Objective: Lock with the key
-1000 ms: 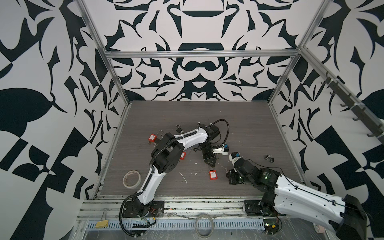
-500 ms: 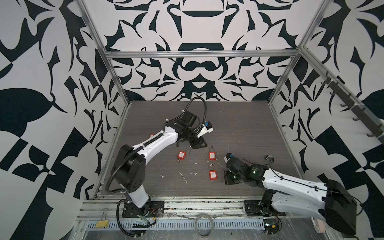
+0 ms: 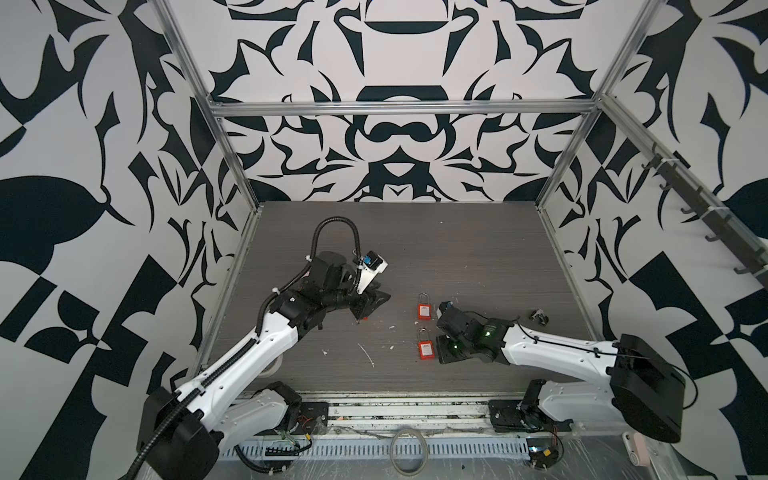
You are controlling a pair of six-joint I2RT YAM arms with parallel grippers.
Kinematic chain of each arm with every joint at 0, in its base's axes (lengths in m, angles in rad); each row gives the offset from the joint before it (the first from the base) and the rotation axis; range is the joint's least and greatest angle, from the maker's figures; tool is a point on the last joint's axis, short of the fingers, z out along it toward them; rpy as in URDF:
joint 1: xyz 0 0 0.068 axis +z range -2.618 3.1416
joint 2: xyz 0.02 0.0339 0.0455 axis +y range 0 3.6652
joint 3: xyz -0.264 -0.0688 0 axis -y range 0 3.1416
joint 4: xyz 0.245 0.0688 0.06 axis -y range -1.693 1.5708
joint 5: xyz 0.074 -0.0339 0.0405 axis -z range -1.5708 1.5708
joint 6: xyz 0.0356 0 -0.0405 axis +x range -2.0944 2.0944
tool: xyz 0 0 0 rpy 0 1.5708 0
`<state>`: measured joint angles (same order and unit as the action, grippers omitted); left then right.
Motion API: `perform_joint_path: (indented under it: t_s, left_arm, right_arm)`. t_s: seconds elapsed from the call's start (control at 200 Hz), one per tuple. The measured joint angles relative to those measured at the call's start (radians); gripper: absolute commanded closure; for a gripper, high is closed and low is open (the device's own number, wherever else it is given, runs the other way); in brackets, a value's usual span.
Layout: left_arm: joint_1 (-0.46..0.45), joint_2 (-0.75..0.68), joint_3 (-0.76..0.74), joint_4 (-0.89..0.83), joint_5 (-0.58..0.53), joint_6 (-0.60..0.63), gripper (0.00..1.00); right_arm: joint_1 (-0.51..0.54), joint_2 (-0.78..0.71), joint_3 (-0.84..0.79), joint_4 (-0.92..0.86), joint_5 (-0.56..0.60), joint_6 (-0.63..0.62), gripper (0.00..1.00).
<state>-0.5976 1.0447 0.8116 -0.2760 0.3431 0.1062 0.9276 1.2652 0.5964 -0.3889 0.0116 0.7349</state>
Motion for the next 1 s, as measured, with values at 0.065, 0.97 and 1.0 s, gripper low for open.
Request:
perform_joint_path:
  t_s: [0.065,0.97,1.0]
  left_arm:
    - [0.0,-0.031,-0.04,0.03,-0.032,-0.035,0.5]
    - [0.038,0.018,-0.023,-0.111,-0.243,-0.226,0.05]
    - [0.048,0.027,-0.02,-0.116,-0.233,-0.231,0.04]
  right_arm:
    - [0.0,0.01,0.016,-0.004,-0.001,-0.005,0.95]
    - [-0.018,0.095,0.2,-0.195,0.03,-0.004,0.57]
    - [-0.018,0.082,0.21,-0.208,0.046,-0.007,0.56]
